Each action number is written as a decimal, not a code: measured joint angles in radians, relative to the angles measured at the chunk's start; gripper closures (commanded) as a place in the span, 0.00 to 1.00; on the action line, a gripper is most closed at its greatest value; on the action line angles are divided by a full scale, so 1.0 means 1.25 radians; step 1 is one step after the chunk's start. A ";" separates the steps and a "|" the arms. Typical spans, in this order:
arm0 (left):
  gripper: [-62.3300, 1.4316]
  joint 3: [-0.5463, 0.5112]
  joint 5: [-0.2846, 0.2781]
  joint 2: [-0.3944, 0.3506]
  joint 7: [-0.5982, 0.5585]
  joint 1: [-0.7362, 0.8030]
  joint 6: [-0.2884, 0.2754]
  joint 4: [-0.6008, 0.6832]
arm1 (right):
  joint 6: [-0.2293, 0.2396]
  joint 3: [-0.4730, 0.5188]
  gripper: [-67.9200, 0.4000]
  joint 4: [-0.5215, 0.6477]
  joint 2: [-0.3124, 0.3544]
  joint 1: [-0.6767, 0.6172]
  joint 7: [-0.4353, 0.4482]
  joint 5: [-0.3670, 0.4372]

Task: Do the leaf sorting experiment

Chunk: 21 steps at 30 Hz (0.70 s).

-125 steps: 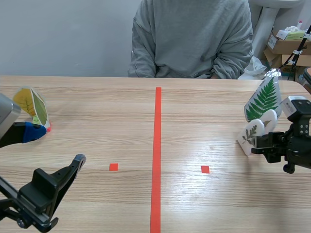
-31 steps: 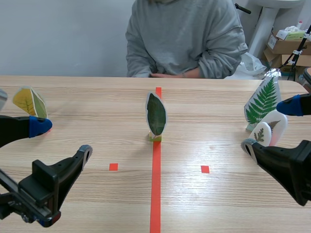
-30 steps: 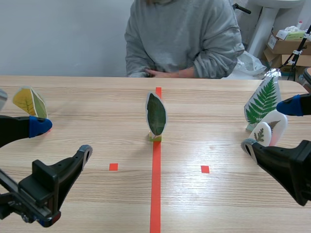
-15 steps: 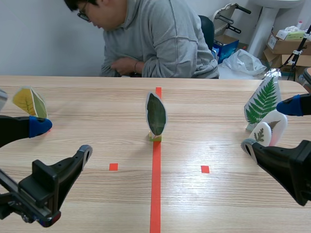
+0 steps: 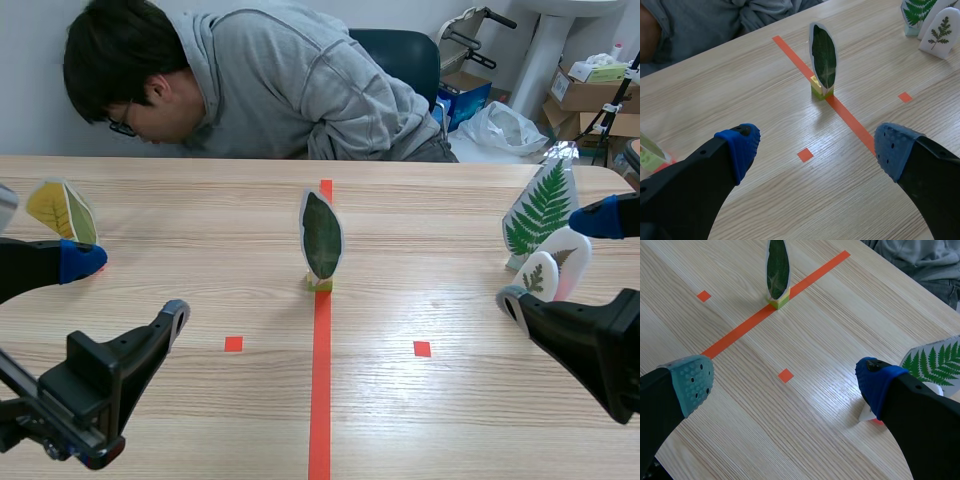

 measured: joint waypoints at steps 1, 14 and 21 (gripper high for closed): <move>0.20 0.000 0.000 0.000 0.000 0.000 0.000 0.000 | 0.000 0.000 0.15 0.000 0.000 0.000 0.000 0.000; 0.20 0.000 0.006 0.034 0.095 -0.051 -0.079 -0.010 | 0.000 0.000 0.15 0.000 0.000 0.000 0.000 0.000; 0.20 0.028 0.008 0.034 0.092 -0.260 -0.213 -0.217 | 0.000 0.000 0.15 0.000 0.000 0.000 -0.026 0.000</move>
